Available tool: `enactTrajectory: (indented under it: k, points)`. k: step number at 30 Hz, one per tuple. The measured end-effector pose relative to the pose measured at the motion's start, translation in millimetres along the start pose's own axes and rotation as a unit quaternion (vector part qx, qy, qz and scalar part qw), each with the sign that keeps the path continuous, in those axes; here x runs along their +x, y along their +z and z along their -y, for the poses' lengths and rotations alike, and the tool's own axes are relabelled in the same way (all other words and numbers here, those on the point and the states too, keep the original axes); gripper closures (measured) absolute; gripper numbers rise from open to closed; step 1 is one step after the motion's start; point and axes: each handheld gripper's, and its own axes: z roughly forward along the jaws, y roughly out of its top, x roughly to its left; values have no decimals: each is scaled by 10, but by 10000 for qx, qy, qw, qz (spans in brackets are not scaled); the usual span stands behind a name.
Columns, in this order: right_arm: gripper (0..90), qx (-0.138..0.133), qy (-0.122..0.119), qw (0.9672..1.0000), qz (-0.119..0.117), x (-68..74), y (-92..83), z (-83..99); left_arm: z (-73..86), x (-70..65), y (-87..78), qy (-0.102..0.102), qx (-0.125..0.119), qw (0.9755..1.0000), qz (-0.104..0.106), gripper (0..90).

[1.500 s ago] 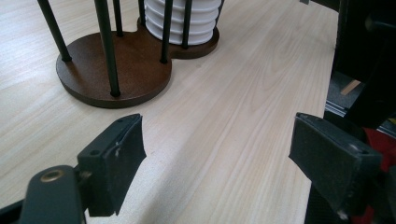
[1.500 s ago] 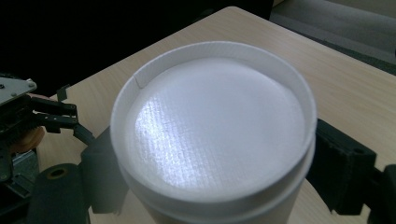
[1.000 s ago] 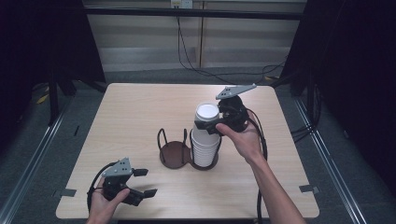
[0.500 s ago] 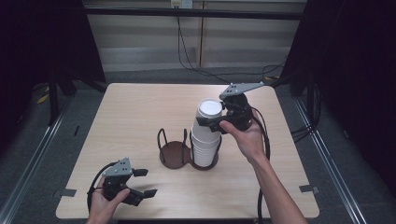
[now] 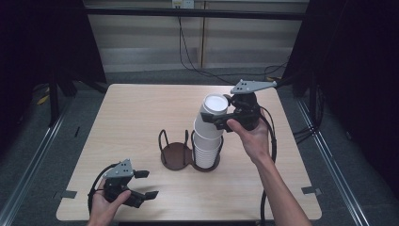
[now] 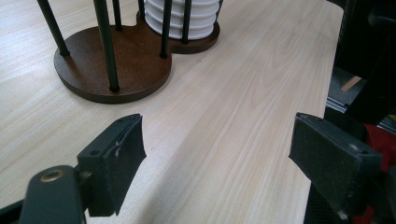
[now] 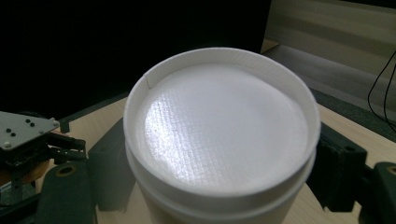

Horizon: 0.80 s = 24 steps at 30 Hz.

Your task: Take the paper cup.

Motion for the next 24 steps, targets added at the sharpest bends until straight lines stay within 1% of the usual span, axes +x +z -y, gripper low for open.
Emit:
enactTrajectory:
  k: [3, 12, 15, 19, 22, 24]
  points:
    - [228, -59, 65, 9999, -72, -7, -15, -9, 1, 1, 3, -1, 0, 10000, 4, 176]
    - [230, -197, 126, 9997, -109, -24, -61, -41, 1, 2, 2, -7, 3, 10000, 9, 175]
    - [230, -313, 160, 9993, -127, -29, -89, -50, 1, -3, 3, 5, 4, 10000, 27, 176]
    - [230, -421, 233, 9987, -161, -41, -109, -52, 3, 0, 2, -21, -41, 10000, 36, 176]
    - [230, -468, 268, 9983, -220, -51, -123, -56, 4, 0, 2, -29, -86, 10000, 40, 176]
    - [230, -509, 265, 9981, -219, -55, -137, -62, 4, 2, 4, -32, -108, 9999, 42, 175]
